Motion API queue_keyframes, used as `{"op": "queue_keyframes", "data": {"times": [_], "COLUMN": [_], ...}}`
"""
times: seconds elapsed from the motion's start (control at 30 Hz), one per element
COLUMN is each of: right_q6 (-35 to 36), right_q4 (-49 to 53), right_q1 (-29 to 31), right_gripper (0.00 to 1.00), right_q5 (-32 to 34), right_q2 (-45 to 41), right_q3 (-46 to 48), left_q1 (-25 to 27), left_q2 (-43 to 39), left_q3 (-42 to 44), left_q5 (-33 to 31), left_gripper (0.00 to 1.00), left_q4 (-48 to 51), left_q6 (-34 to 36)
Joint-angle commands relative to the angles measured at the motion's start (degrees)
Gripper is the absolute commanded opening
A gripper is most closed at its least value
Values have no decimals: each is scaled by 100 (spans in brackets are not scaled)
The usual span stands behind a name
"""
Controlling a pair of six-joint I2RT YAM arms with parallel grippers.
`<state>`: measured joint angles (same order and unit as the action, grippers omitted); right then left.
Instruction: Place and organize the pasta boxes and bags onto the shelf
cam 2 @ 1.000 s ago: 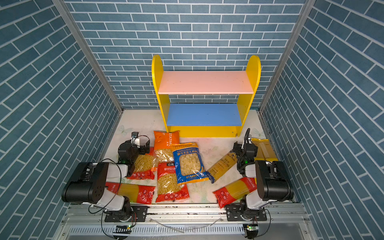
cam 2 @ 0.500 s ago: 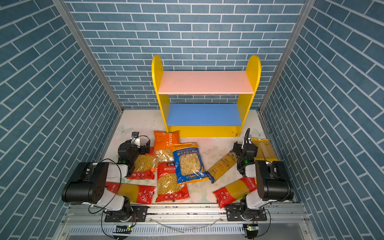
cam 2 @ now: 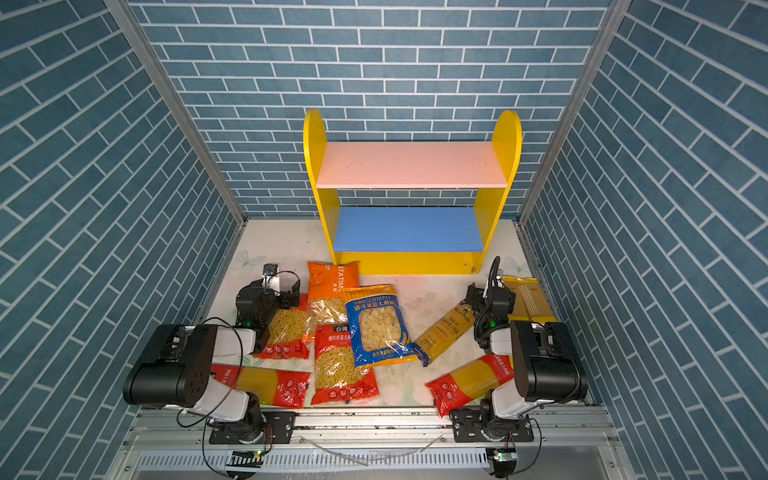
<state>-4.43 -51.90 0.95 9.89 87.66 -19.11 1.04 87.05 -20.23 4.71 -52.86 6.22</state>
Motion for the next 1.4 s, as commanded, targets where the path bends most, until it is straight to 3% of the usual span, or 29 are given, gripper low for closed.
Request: {"op": "queue_keyframes", "data": {"times": [0.0, 0.13, 0.27, 0.4, 0.47, 0.57, 0.77, 0.83, 0.93, 1.0, 1.13, 1.17, 1.23, 1.37], "right_q6": [245, 205, 153, 144, 176, 151, -503, -1019, -2170, -2409, -3130, -3249, -3336, -3254], "right_q4": [-166, -107, 10, 229, 923, 2045, 4035, 4964, 5419, 5230, 5702, 5851, 6134, 7403], "right_q1": [-25, -51, -104, -38, 54, 288, 933, 960, 906, 778, 758, 773, 908, 1390], "right_gripper": [99, 99, 99, 99, 99, 99, 99, 99, 99, 99, 92, 89, 88, 89], "right_q5": [57, 12, -75, 351, 577, 975, 1865, 1502, 153, -1028, -1804, -1961, -2006, -923], "right_q2": [68, 68, 63, -221, -620, -1191, -2057, -2399, -2859, -3003, -2732, -2622, -2527, -2383], "right_q3": [-154, -187, -231, -249, -424, -808, -1438, -1800, -1941, -1869, -2217, -2326, -2480, -3012], "left_q1": [1, -3, -7, -8, 55, 305, 1175, 1284, 1285, 1276, 1214, 1121, 934, 933], "left_q2": [66, 67, 74, -17, -347, -1067, -2281, -2707, -3185, -3426, -3961, -4107, -4203, -3661], "left_q3": [-62, -66, -171, -108, 50, -49, -321, -597, -1039, -1292, -1326, -1233, -1266, -1955], "left_q5": [-77, -80, -563, -670, -794, -1169, -2655, -2933, -3069, -2903, -2802, -2495, -2016, -1667], "left_gripper": [100, 100, 100, 100, 100, 100, 100, 100, 100, 100, 100, 100, 98, 90], "left_q4": [73, 65, 266, 181, 133, 918, 2216, 3120, 4508, 5231, 5874, 5718, 5778, 6880], "left_q6": [-18, -15, -198, -226, -197, -16, -201, -624, -1542, -2021, -3485, -3455, -3433, -3252]}}
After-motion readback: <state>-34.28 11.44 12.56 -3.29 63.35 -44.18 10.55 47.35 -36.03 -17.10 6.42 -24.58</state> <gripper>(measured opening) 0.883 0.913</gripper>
